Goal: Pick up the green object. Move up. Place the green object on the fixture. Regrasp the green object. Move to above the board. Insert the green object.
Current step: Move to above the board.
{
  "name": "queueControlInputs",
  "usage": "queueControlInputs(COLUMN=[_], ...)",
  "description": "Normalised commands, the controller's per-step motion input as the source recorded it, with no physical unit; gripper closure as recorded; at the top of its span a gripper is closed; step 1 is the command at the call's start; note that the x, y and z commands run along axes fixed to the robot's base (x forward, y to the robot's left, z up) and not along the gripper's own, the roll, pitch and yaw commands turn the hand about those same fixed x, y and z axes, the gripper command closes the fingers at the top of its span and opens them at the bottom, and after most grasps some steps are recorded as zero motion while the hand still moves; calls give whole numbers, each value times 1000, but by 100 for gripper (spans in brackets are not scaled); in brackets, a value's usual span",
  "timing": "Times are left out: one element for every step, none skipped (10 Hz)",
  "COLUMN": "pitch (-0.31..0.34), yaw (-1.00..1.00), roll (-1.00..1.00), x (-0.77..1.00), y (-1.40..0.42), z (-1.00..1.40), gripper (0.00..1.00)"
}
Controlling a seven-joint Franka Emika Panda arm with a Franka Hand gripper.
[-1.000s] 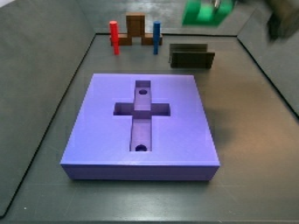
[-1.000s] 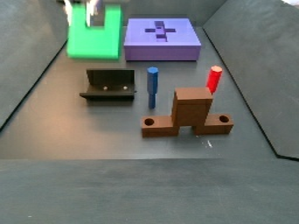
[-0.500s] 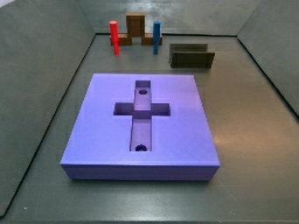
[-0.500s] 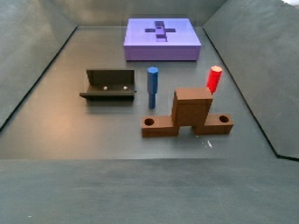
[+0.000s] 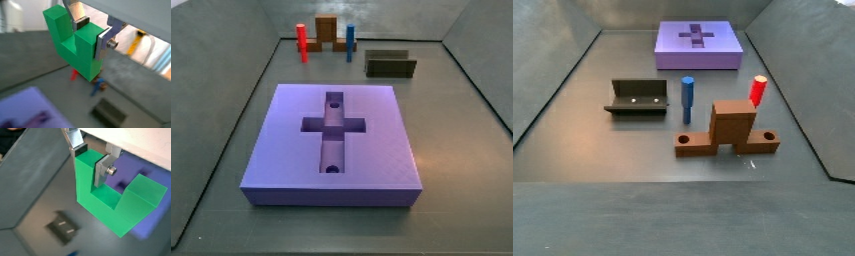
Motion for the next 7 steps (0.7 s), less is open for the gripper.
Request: queueControlInputs(pitch=[102,87,85,39,-17,-41,-43], yaw=[75,75,73,52,35,23,9], roll=[-1000,-1000,-1000,-799,-561,-396,-244], x=[-793,-202,-42,-51,-71,-69,-53], y=[-680,-88,-5,-19,-2,20,19], z=[131,2,0,15,0,2,1], gripper=[100,100,100,100,100,100,100])
